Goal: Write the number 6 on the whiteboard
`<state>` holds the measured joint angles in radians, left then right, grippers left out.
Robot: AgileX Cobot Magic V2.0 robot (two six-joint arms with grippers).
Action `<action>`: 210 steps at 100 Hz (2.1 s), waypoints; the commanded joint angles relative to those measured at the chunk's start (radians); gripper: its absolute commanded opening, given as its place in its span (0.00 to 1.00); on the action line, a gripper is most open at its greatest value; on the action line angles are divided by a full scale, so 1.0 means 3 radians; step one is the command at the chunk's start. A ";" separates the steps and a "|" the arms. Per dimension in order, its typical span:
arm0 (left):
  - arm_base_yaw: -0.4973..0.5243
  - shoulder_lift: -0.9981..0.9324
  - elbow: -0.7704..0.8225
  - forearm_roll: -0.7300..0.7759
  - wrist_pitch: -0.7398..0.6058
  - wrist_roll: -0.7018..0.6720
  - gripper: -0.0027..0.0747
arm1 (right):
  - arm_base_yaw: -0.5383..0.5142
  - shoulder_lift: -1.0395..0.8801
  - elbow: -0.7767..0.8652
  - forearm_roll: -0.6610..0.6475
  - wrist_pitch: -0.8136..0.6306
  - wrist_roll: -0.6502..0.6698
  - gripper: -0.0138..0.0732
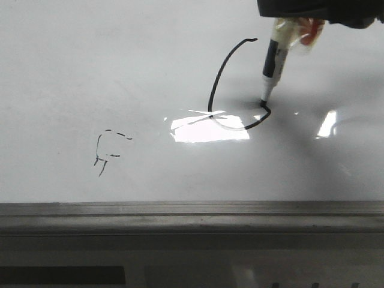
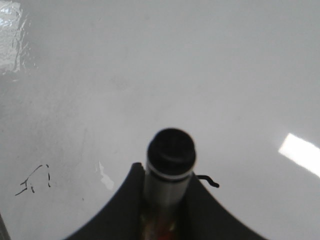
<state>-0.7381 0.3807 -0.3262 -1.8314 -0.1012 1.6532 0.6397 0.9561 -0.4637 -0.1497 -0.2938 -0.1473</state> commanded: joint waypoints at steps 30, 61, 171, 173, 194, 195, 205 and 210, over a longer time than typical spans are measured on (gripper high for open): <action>0.0006 0.0025 -0.0092 -0.0129 0.0119 -0.0022 0.01 | 0.0144 0.0456 -0.0469 -0.0023 -0.0219 -0.0064 0.09; 0.0006 0.0025 -0.0092 -0.0129 0.0126 -0.0022 0.01 | 0.0261 0.0223 -0.0469 -0.0023 -0.0282 -0.0064 0.09; -0.0007 0.2721 -0.0972 0.0100 0.3472 0.1201 0.49 | 0.1632 -0.0783 -0.0746 0.0587 0.1430 -0.0031 0.09; -0.0007 0.2721 -0.0972 0.0066 0.3472 0.1201 0.48 | 0.1639 -0.0783 -0.0746 0.0587 0.1414 -0.0031 0.09; -0.0007 0.2721 -0.1001 -0.0131 0.3580 0.1201 0.35 | 0.1639 -0.0783 -0.0746 0.0587 0.1451 -0.0031 0.09; -0.0007 0.2721 -0.1001 -0.0131 0.3587 0.1201 0.34 | 0.1639 -0.0783 -0.0746 0.0587 0.1451 -0.0031 0.09; -0.0007 0.2721 -0.1001 -0.0131 0.3625 0.1201 0.29 | 0.1639 -0.0783 -0.0746 0.0587 0.1445 -0.0031 0.09; -0.0007 0.2721 -0.1003 -0.0131 0.3625 0.1201 0.26 | 0.1639 -0.0783 -0.0746 0.0623 0.1445 -0.0031 0.09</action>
<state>-0.7381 1.2132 -0.5948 -1.7678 0.9266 2.0110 1.1295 0.7293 -0.6479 0.0265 0.2224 -0.1514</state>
